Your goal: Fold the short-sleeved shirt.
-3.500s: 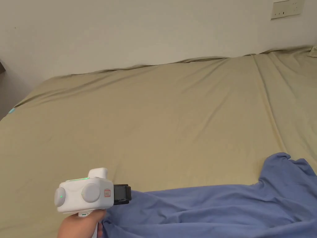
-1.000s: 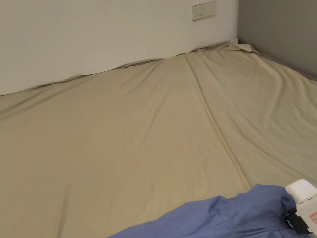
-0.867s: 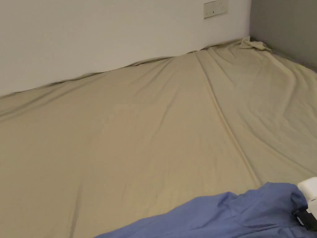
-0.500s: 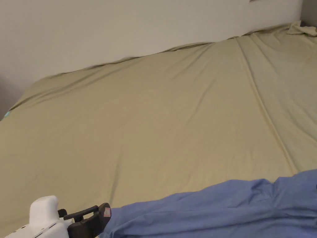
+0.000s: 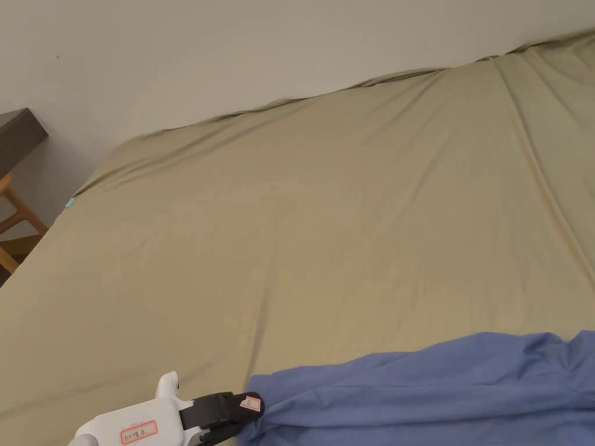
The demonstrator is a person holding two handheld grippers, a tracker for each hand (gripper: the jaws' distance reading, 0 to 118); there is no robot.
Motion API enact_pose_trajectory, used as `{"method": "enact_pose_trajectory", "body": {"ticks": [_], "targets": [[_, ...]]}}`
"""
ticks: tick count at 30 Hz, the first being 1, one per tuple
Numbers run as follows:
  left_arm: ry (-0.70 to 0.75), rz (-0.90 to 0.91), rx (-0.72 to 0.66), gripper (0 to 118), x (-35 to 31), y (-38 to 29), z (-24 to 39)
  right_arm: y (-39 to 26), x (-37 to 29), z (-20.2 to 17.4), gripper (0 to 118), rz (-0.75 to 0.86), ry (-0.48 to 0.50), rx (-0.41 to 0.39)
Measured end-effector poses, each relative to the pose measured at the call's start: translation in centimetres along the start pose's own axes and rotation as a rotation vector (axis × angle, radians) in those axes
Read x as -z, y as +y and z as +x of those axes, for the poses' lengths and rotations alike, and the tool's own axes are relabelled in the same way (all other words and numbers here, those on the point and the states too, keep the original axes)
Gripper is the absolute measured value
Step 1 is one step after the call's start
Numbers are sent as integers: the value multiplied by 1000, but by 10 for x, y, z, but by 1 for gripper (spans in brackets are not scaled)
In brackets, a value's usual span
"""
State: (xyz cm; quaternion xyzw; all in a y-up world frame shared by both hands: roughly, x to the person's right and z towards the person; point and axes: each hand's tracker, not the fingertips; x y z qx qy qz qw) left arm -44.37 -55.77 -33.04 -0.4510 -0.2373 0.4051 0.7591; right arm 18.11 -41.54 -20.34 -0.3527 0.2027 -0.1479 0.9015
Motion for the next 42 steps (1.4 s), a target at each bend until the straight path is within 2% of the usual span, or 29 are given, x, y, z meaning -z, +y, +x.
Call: {"method": "enact_pose_trajectory", "body": {"ticks": [1,2,3,4,7,10,12,14,16,17,19,20,23,25,29,33,36,39,42], "targets": [[15,-2,9,9,3,3,-4,-1,1,1,3,1,0,0],[49,17,22,38,5,4,-5,-2,2,2,3,2,-1,2],[112,37,51,77,7,4,-3,-6,4,7,3,6,-3,10],[129,30,61,93,12,4,-1,-7,5,11,3,8,3,24],[55,-10,105,93,23,-4,2,-10,9,21,2,24,74,98],[85,-68,157,93,37,-4,5,-10,13,28,2,33,101,124],[95,-45,187,92,42,-5,9,-9,18,25,2,32,108,124],[119,-46,191,72,46,-9,15,-9,19,22,3,25,115,107],[233,-45,264,47,45,-13,21,-8,21,17,3,19,120,75],[263,-43,279,44,43,-12,21,-8,21,15,3,19,127,65],[214,-33,239,43,35,-14,12,-8,22,13,3,20,134,60],[191,-30,182,36,34,-13,6,-8,23,12,3,15,141,62],[171,-6,98,5,40,-19,-9,-9,26,10,3,12,133,63],[143,48,48,4,45,-23,-11,-9,27,10,3,11,133,73],[-38,115,-97,4,47,-36,-11,-6,26,9,3,25,139,95],[-77,121,-21,4,51,-46,24,-1,23,9,3,37,144,94],[-148,172,-32,4,48,-46,56,2,20,10,3,47,130,84],[-133,178,110,4,56,-47,114,5,13,11,3,69,119,76],[-110,170,174,4,82,-55,173,9,3,14,3,89,105,78]]}}
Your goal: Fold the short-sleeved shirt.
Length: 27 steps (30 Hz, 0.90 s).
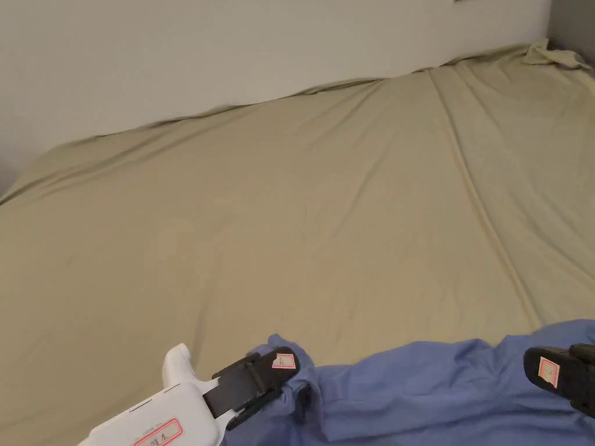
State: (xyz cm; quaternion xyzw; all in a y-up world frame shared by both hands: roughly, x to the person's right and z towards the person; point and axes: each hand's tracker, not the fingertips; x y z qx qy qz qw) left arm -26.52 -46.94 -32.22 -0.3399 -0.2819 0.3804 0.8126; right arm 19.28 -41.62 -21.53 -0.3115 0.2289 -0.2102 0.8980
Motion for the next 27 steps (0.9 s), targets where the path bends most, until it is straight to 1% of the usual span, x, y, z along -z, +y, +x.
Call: {"method": "enact_pose_trajectory", "body": {"ticks": [2,5,7,8,11,12,13,14,15,16,17,18,19,20,21,22,23,24,26,27], "targets": [[-3,-45,24,4,33,-13,31,5,-10,-2,3,23,-9,5],[21,-124,108,4,89,-43,65,10,-24,-1,3,46,-13,10],[54,-168,90,4,127,-67,78,12,-32,1,3,57,-28,5],[64,-198,106,4,145,-80,85,13,-36,2,3,61,-34,4],[78,-281,100,4,191,-113,94,15,-48,7,3,72,-55,15],[82,-299,131,4,201,-120,94,16,-51,8,3,73,-59,16],[124,-305,173,4,212,-129,93,16,-54,9,3,77,-69,14],[164,-311,183,5,217,-134,89,17,-57,10,3,79,-85,11],[154,-310,171,24,218,-136,87,17,-59,10,3,81,-93,8],[140,-310,109,89,218,-134,84,17,-61,10,3,86,-92,7],[55,-314,38,118,214,-130,84,17,-63,10,3,90,-91,8],[-16,-323,5,118,207,-126,86,17,-64,10,3,95,-92,9],[-24,-245,-6,118,194,-117,93,17,-65,10,3,102,-91,11],[-28,-225,21,118,183,-106,100,18,-65,9,3,108,-84,15],[-65,-214,59,118,171,-95,107,18,-65,9,3,113,-77,19],[-98,-190,121,117,141,-74,116,19,-65,8,3,119,-71,22],[-71,-122,197,112,119,-61,122,21,-64,7,3,125,-66,22],[-9,-67,259,98,101,-52,125,22,-63,6,3,128,-63,21],[174,-9,357,12,79,-36,120,23,-58,4,3,129,-60,18],[227,9,393,0,72,-34,114,23,-56,2,3,128,-59,16]]}}
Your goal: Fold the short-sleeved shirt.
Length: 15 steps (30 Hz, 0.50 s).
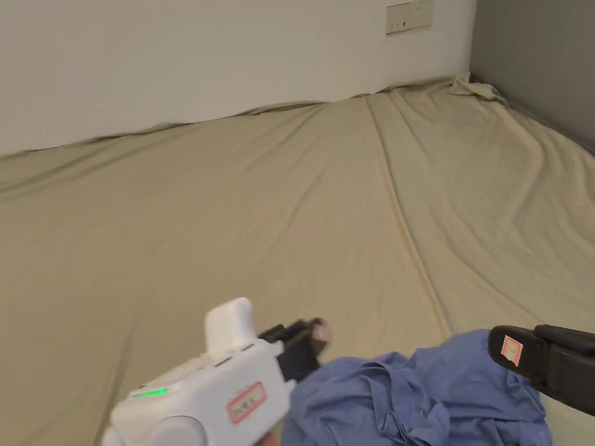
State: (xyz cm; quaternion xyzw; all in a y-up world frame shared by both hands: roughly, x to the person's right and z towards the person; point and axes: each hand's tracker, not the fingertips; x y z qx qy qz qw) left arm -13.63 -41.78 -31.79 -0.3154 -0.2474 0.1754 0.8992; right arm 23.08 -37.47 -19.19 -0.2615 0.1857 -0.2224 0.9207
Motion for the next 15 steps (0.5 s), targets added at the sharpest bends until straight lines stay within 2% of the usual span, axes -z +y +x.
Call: {"method": "enact_pose_trajectory", "body": {"ticks": [2,5,7,9,11,15], "targets": [[119,-19,29,0,-1,-8,-23,-1,3,-3,3,-2,7,0],[162,-151,9,0,23,-38,-45,-3,6,-7,3,-9,27,3],[149,-226,-11,0,38,-61,-48,-5,7,-8,3,-18,26,-4],[74,-270,-24,0,58,-84,-39,-5,8,-7,3,-25,19,-5],[87,-350,1,0,78,-106,-18,-5,7,-6,3,-28,11,2],[5,-360,48,0,100,-126,25,-2,1,-4,3,-21,11,11]]}}
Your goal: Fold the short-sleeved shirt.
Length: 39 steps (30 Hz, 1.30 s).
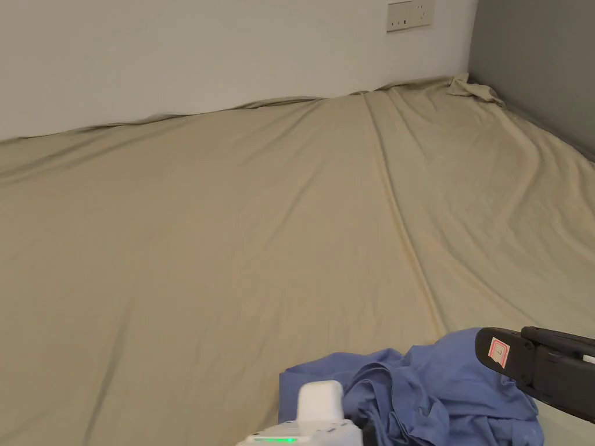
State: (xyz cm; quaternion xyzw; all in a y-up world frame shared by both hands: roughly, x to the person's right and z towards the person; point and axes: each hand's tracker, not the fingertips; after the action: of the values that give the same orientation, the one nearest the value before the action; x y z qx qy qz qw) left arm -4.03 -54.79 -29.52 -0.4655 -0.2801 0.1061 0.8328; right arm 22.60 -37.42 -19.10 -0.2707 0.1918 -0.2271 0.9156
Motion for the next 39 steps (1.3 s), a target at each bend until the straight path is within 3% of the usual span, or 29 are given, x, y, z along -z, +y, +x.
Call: {"method": "enact_pose_trajectory", "body": {"ticks": [5,14,18,21,24,25,27,28,31,33,38,39], "targets": [[20,-55,41,0,39,-1,36,2,-5,0,3,4,0,4],[-120,15,48,0,16,20,70,5,-5,-11,3,15,32,-6],[-228,87,16,0,-28,30,52,8,-7,-18,3,53,65,-22],[-244,181,-21,1,-73,36,2,12,-12,-17,3,73,93,-19],[-182,174,-50,30,-96,38,-63,12,-13,-14,3,76,115,-26],[-143,151,-54,30,-98,37,-82,12,-12,-14,3,72,124,-28],[-74,90,-73,107,-93,34,-105,8,-10,-12,3,68,150,-31],[-89,112,-74,118,-91,29,-110,6,-9,-12,3,67,170,-28],[-181,80,-133,118,-63,21,-119,2,-4,-12,3,65,215,-1],[-166,4,-160,118,-37,27,-116,3,0,-14,3,55,210,-5],[-204,-16,-141,118,-6,16,-93,5,2,-15,3,36,207,-27],[-186,11,-115,112,-5,17,-87,6,3,-15,3,34,205,-31]]}}
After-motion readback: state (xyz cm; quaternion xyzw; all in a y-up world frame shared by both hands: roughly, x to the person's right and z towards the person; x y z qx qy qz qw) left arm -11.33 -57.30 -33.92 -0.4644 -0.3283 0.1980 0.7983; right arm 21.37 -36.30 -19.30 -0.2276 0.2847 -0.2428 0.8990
